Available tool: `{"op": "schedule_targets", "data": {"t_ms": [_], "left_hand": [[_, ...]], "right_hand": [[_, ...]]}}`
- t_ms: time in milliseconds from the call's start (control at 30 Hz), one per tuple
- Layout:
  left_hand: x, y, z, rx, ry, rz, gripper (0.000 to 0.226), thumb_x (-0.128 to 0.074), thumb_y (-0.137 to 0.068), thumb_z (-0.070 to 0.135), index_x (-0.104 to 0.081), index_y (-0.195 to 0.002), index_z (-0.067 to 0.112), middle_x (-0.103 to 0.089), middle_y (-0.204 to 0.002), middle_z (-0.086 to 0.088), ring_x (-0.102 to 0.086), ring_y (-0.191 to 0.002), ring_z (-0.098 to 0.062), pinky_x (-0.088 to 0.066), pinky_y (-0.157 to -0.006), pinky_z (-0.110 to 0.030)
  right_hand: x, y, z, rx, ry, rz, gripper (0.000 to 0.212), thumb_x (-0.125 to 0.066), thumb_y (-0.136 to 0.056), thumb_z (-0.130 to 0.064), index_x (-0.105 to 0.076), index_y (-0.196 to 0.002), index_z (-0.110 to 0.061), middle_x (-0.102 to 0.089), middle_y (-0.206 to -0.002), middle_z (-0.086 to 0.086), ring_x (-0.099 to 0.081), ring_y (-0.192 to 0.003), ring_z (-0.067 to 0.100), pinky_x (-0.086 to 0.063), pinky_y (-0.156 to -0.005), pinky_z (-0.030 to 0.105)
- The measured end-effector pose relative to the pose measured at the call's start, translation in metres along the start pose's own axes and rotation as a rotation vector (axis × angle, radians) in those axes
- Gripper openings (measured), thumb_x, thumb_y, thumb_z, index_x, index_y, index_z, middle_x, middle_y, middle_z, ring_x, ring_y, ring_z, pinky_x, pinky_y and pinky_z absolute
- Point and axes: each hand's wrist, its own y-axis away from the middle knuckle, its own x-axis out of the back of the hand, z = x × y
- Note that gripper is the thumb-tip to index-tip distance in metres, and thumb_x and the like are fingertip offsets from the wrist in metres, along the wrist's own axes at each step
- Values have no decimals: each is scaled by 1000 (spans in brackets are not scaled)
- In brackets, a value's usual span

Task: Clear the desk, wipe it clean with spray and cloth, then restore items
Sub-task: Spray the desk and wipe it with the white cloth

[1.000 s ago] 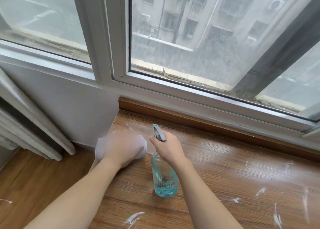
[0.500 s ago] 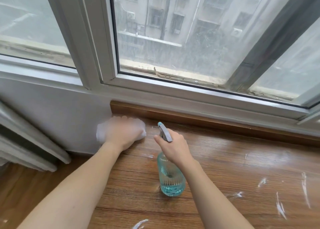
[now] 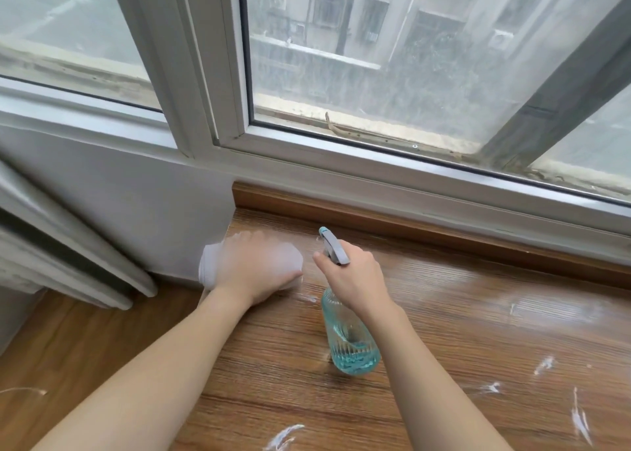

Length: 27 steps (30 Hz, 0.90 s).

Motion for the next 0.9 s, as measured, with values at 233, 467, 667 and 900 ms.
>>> {"op": "schedule_targets", "data": {"t_ms": [233,467,667,900], "left_hand": [[10,-62,-11,11,-34,-152,93,-7,-71,87,-59,-113,23,-60,-112,-5,-54,-108,-29,-39,-83,-43],[11,-30,-7,-31,16,-115,83,-25,-73,86,-65,-103,20,-64,-98,-5,-59,-95,-32,-41,-84,-44],[16,53,1,-66,81,-13,70,-42,-73,81,-66,-93,18,-63,-88,-2,-61,-83,-31,-42,-80,-46],[14,60,4,-42,53,10,71,-37,-76,78,-69,-93,17,-64,-88,-5,-63,-83,-32,-46,-77,-45]], "right_hand": [[4,12,7,-6,-2,-11,35,-52,-95,-54,-56,-82,-22,-64,-84,-2,-58,-84,25,-39,-69,36],[6,22,14,-40,-29,-43,36,-56,-93,-49,-54,-75,-19,-67,-82,2,-61,-85,28,-40,-69,36],[3,23,8,-30,-3,-53,39,-54,-92,-51,-51,-70,-21,-65,-80,1,-59,-86,30,-41,-70,37],[-2,44,6,3,36,-33,37,-53,-95,-53,-50,-74,-22,-53,-73,-8,-53,-82,27,-38,-71,36]]}}
